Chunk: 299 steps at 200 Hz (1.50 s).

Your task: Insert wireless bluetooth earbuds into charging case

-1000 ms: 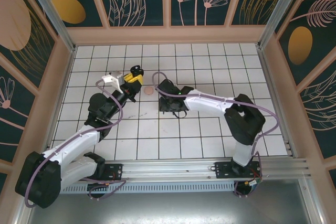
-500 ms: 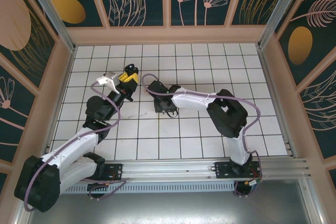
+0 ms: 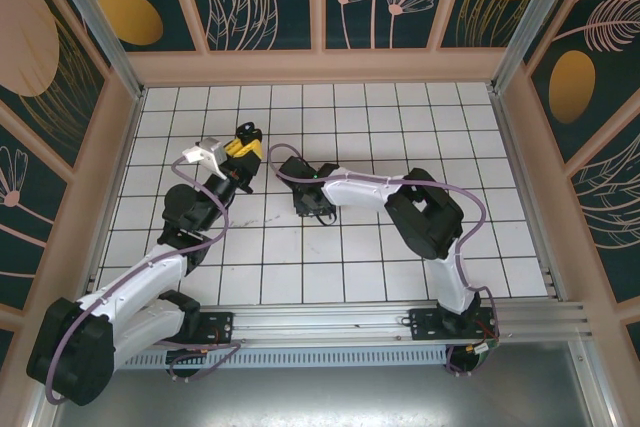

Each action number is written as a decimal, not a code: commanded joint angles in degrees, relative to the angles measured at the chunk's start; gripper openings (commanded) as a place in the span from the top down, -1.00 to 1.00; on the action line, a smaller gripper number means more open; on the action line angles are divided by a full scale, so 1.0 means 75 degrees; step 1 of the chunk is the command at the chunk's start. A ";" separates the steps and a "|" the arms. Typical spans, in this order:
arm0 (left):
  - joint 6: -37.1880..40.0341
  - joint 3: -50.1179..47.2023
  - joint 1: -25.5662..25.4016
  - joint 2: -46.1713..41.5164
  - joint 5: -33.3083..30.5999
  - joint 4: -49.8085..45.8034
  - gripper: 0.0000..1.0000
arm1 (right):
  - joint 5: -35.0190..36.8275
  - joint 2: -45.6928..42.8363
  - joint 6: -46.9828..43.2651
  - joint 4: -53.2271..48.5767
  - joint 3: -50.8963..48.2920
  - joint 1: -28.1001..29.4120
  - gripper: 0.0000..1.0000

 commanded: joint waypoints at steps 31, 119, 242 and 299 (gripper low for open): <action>-0.0119 -0.0119 0.0064 -0.0135 -0.0075 0.0425 1.00 | -0.0015 0.0220 0.0108 -0.0169 0.0243 0.0118 0.48; -0.0157 -0.0076 0.0071 -0.0134 -0.0004 0.0417 1.00 | 0.0250 -0.0082 0.0122 -0.0099 0.0156 0.0153 0.66; 0.0436 0.0666 0.0065 0.0148 0.1510 -0.0109 1.00 | 0.1458 -0.2763 -0.0297 -0.0146 -0.0149 -0.0060 0.69; 0.0773 0.0503 0.0026 0.0638 0.2497 0.1020 1.00 | 0.1599 -0.3837 -0.1230 -0.0188 0.0487 -0.0414 0.69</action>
